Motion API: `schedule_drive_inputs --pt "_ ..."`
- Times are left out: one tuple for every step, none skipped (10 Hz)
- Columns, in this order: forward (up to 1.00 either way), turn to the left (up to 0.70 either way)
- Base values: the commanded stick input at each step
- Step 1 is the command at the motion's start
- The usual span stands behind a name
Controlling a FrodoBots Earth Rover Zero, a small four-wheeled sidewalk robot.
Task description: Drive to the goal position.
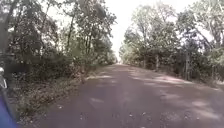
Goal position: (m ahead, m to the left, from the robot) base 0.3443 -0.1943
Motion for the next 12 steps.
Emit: schedule_drive_inputs --pt "0.05 -0.03" --pt "0.05 -0.03" --pt "0.05 -0.03" --pt "0.06 -0.03" --pt "0.05 -0.03" --pt "0.06 -0.03" --pt "0.06 -0.03" --pt "0.06 -0.03" --pt "0.06 -0.03" --pt "0.06 -0.03" --pt "0.05 -0.03" --pt "0.05 -0.03"
